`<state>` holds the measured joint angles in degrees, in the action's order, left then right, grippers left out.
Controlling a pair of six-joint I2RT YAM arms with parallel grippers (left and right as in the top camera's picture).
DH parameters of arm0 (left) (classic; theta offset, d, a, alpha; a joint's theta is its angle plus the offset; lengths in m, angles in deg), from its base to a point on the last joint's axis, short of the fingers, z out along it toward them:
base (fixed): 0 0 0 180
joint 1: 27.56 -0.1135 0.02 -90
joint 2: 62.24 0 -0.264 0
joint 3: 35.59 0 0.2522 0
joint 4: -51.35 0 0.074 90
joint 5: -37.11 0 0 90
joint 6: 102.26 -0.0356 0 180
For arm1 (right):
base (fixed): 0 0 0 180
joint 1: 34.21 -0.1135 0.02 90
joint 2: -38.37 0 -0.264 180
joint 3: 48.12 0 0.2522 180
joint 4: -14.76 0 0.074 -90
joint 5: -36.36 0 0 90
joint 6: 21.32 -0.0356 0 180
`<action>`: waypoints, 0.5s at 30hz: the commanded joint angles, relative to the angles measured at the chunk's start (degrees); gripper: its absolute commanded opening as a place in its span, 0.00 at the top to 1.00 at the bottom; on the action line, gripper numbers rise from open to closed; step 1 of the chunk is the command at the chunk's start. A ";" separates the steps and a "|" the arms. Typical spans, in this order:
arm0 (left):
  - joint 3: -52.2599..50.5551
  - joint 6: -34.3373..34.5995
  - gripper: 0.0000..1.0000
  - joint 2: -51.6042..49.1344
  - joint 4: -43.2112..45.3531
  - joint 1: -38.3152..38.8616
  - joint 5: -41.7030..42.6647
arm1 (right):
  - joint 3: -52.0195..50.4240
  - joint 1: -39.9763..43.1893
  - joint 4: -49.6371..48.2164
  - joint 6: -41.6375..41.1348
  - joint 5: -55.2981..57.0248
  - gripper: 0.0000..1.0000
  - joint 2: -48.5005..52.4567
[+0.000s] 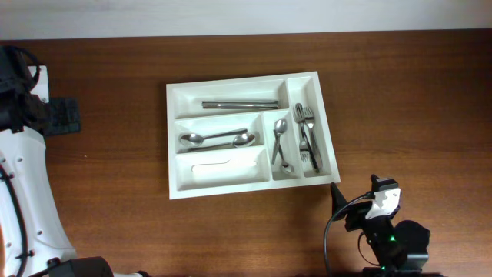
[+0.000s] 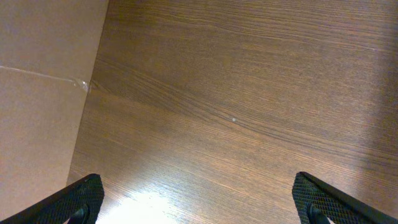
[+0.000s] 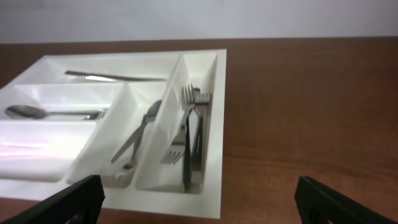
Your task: Pack container
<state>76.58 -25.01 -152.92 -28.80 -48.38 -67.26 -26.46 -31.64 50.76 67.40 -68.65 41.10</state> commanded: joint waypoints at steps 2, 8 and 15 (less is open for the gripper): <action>-0.13 0.74 0.01 -0.37 0.11 -0.35 0.17 | -1.42 -0.46 -0.79 0.20 -0.90 0.01 -1.18; -0.13 0.74 0.01 -0.37 0.11 -0.35 0.17 | -1.42 -0.46 -0.68 0.17 -0.90 0.01 -2.54; -0.13 0.74 0.01 -0.37 0.11 -0.35 0.17 | -1.42 -0.46 -0.66 0.20 -0.90 0.01 -2.51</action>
<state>76.58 -25.01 -152.92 -28.82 -48.38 -67.24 -27.42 -31.64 50.32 67.44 -68.78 39.26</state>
